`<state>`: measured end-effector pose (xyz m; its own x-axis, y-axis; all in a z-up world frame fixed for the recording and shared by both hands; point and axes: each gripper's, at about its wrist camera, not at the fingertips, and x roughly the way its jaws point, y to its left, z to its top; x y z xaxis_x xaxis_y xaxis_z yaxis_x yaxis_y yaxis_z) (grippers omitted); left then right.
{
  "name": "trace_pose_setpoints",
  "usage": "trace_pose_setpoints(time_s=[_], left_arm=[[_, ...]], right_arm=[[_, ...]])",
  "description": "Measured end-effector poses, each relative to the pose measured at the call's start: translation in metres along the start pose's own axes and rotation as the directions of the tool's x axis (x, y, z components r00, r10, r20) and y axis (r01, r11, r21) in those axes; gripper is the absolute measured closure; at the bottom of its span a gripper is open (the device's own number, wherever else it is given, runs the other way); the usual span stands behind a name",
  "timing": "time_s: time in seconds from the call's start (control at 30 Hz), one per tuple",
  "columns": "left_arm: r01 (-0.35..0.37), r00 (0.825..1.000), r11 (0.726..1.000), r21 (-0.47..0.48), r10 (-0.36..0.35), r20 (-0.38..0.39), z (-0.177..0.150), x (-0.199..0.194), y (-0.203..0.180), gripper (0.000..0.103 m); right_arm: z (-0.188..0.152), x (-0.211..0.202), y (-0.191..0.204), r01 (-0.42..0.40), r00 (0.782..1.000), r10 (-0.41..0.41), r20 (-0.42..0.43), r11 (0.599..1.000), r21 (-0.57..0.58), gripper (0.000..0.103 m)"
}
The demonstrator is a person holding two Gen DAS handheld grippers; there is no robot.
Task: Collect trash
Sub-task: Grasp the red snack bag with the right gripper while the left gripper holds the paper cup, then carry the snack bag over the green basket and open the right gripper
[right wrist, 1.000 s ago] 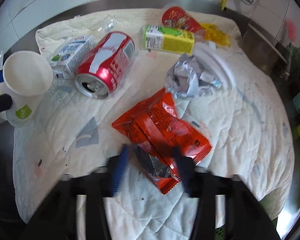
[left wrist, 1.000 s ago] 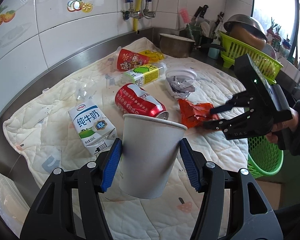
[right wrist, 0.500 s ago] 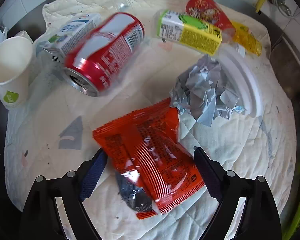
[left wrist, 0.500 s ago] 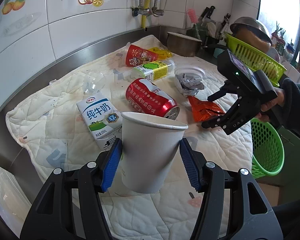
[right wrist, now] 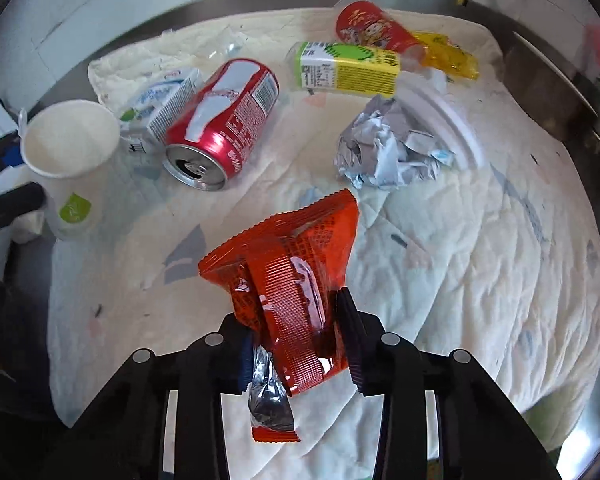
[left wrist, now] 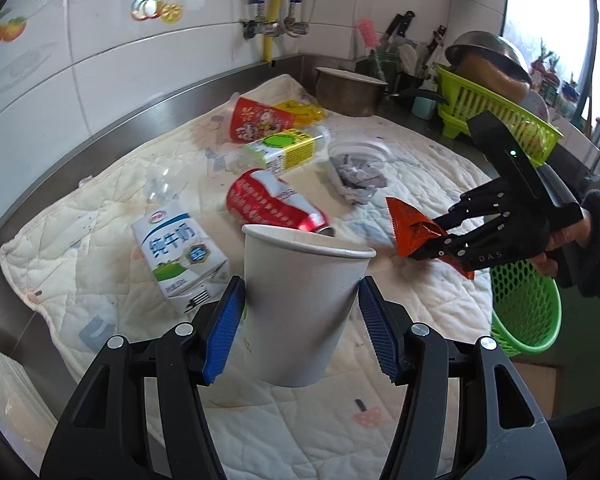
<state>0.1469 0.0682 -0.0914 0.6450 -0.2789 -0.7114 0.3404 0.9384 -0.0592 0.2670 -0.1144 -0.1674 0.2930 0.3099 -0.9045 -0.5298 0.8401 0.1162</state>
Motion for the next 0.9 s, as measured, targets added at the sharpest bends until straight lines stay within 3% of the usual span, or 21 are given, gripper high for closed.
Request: trace_pose_setpoints(time_s=[0.2,0.33,0.43,0.5,0.67,0.83,0.87,0.9], left_arm=[[0.065,0.998,0.996,0.062,-0.065,0.011,0.009,0.001,-0.035,0.047],[0.123,0.992,0.985,0.120,-0.126,0.016,0.015,0.004,-0.068,0.048],[0.164,0.986,0.973,0.161,-0.169,0.015,0.019,0.008,-0.095,0.053],[0.211,0.977,0.963,0.168,-0.212,-0.015,0.020,0.015,-0.109,0.077],[0.226,0.974,0.952,0.205,-0.221,-0.043,0.016,0.032,-0.136,0.080],[0.247,0.967,0.956,0.156,-0.233,-0.104,0.011,0.053,-0.134,0.079],[0.250,0.966,0.956,0.150,-0.237,-0.103,0.012,0.054,-0.134,0.076],[0.254,0.965,0.956,0.143,-0.242,-0.098,0.014,0.055,-0.135,0.066]], right_arm=[[-0.049,-0.047,-0.002,0.015,0.993,-0.034,0.110,0.986,0.167,0.069],[-0.095,-0.078,-0.014,0.086,0.980,-0.138,0.144,0.945,0.316,0.068],[-0.139,-0.088,-0.037,0.139,0.972,-0.208,0.111,0.885,0.444,0.068],[-0.170,-0.091,-0.051,0.192,0.962,-0.263,0.072,0.839,0.509,0.067],[-0.213,-0.084,-0.075,0.245,0.952,-0.306,-0.011,0.739,0.628,0.066],[-0.231,-0.073,-0.083,0.231,0.957,-0.289,-0.028,0.702,0.674,0.065],[-0.230,-0.071,-0.084,0.233,0.957,-0.287,-0.034,0.697,0.679,0.065],[-0.231,-0.068,-0.084,0.241,0.956,-0.289,-0.044,0.695,0.678,0.064]])
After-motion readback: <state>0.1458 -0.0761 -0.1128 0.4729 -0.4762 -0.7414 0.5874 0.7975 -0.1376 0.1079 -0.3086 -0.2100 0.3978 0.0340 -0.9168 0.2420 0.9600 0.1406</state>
